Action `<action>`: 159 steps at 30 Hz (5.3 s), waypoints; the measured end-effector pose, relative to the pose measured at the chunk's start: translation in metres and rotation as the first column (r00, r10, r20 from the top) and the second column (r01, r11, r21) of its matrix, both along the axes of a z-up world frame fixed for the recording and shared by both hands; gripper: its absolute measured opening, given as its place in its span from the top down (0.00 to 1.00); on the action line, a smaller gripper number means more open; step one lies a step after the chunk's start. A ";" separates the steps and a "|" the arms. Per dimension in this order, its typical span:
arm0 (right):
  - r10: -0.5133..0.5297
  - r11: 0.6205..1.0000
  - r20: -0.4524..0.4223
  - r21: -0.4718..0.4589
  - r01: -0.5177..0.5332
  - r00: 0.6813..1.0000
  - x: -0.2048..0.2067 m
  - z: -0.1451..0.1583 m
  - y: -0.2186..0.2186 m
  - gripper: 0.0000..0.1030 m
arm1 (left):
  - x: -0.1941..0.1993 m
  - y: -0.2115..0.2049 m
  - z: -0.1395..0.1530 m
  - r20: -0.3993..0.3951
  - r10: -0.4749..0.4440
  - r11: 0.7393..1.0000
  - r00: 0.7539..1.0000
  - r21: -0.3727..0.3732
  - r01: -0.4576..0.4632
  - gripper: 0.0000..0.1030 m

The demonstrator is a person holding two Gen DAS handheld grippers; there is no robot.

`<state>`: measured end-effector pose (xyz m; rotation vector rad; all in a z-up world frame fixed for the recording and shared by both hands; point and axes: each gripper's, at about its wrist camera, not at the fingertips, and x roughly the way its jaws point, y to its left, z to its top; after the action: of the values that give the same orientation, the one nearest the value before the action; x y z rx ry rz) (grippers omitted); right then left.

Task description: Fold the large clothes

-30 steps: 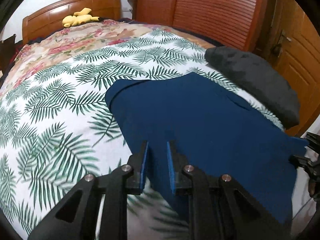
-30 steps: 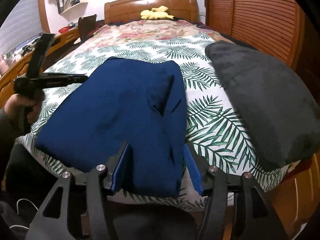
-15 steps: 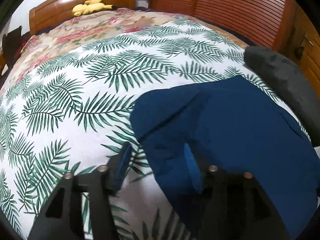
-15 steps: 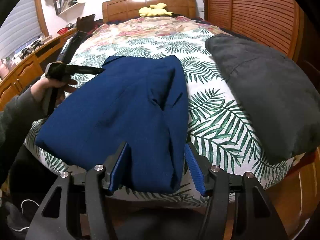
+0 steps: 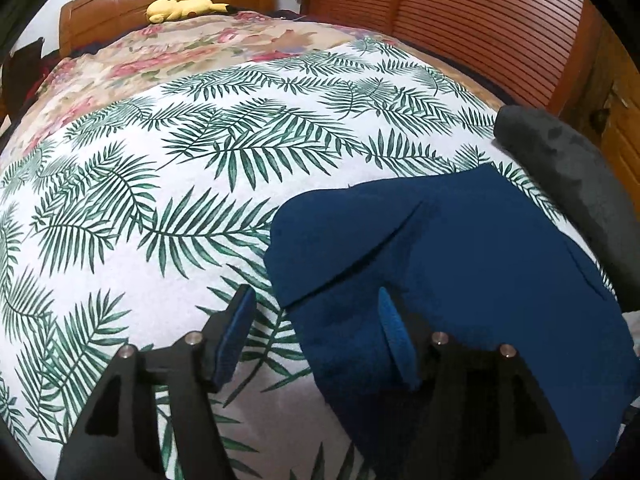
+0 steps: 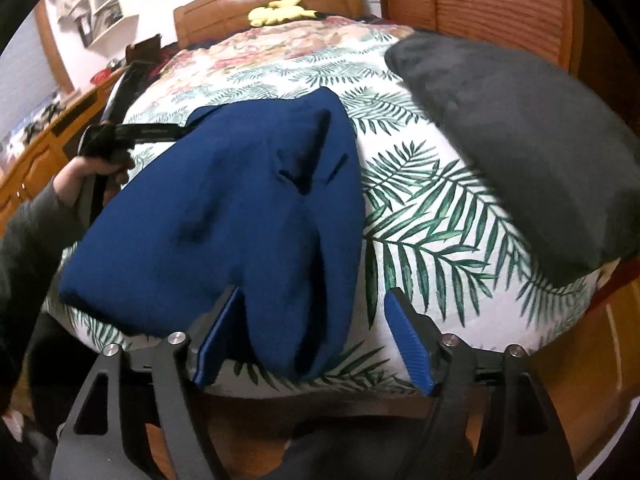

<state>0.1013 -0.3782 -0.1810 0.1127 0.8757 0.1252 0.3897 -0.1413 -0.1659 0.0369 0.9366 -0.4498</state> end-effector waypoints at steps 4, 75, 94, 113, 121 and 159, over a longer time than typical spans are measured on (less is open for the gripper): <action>0.008 0.996 -0.006 0.093 -0.007 1.000 0.011 -0.004 -0.004 0.25 | -0.001 -0.003 0.001 0.014 0.000 1.000 1.000 0.006 -0.001 0.39; -0.272 0.889 0.481 -0.205 0.409 0.833 0.003 0.170 -0.238 0.51 | -0.063 -0.264 0.174 0.327 -0.272 0.962 0.905 0.074 0.263 0.83; -0.324 0.898 0.225 -0.231 0.374 0.919 0.042 0.105 -0.242 0.51 | -0.190 -0.143 0.199 0.428 -0.261 0.957 0.865 -0.002 0.290 0.64; -0.061 0.995 0.389 -0.055 0.089 0.919 0.001 0.156 -0.037 0.40 | -0.260 -0.010 0.197 0.418 0.022 0.999 0.908 0.027 -0.036 0.59; 0.039 0.999 0.389 -0.025 -0.032 0.920 -0.003 0.147 0.035 0.32 | -0.287 0.049 0.173 0.384 0.152 0.985 0.911 0.014 -0.170 0.59; 0.179 0.983 0.545 -0.069 -0.170 0.819 -0.072 0.161 0.188 0.28 | -0.378 0.169 0.206 0.489 0.442 0.891 0.752 -0.146 -0.429 0.59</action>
<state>0.0290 -0.1904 -0.0204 -0.0238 0.3037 0.3070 0.0120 0.0272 0.0397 -0.0837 0.3840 -0.0002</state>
